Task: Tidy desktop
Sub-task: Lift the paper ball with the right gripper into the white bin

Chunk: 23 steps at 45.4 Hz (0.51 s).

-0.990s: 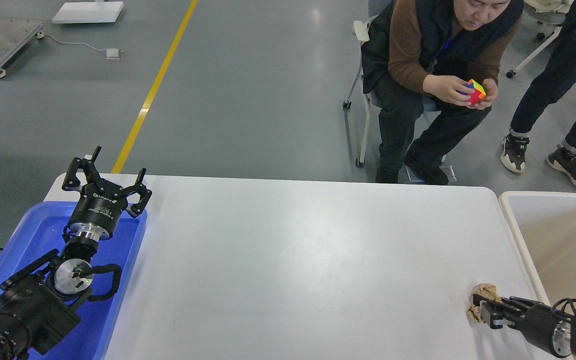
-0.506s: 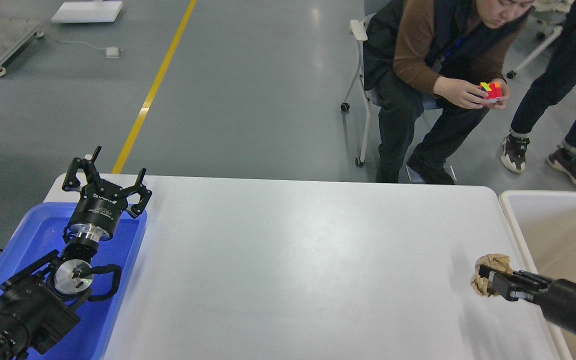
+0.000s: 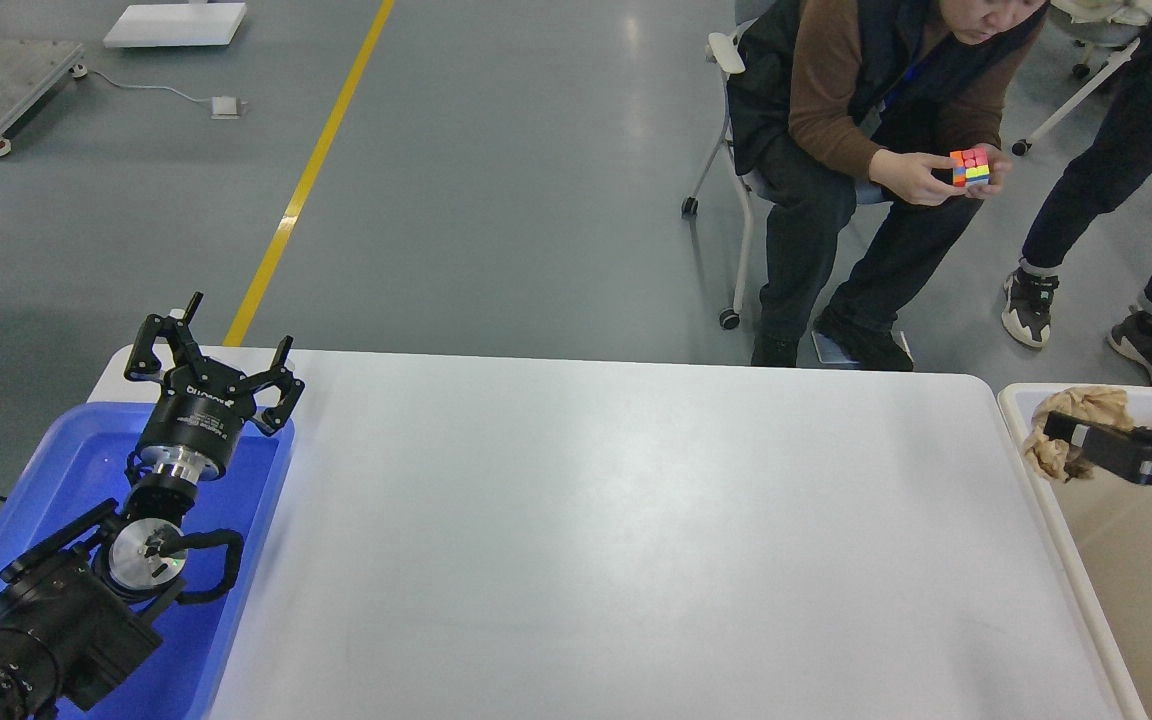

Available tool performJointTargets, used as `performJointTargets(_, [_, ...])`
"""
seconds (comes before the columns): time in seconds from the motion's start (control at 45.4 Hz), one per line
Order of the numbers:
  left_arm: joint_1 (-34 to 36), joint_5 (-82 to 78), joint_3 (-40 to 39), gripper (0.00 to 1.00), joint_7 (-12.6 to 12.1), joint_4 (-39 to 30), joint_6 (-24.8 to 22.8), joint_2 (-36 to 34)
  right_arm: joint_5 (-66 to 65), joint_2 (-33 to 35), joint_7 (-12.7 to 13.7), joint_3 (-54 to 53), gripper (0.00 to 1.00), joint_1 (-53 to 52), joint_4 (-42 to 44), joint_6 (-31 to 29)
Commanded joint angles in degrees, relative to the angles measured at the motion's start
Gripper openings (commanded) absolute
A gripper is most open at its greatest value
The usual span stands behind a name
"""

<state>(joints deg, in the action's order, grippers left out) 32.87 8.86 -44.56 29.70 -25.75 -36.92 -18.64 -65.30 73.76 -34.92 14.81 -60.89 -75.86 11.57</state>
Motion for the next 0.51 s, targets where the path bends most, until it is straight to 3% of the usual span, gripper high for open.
performJointTargets(0.0, [0.0,0.0,0.0,1.0,0.0,0.0,0.0,0.0,0.2,1.2,1.5,-0.1,0.0,-4.0,9.8,-3.4])
performJointTargets(0.198, [0.0,0.0,0.0,1.0,0.0,0.0,0.0,0.0,1.9,-7.1,1.6,0.4,0.0,-2.1,29.3,-8.4])
performJointTargets(0.33, [0.0,0.0,0.0,1.0,0.0,0.0,0.0,0.0,11.8,-11.8,1.8,0.9,0.0,3.2,37.6,-13.2])
performJointTargets(0.484, [0.0,0.0,0.0,1.0,0.0,0.0,0.0,0.0,20.3,-19.5,4.8,0.6,0.0,8.9,47.3,-14.9])
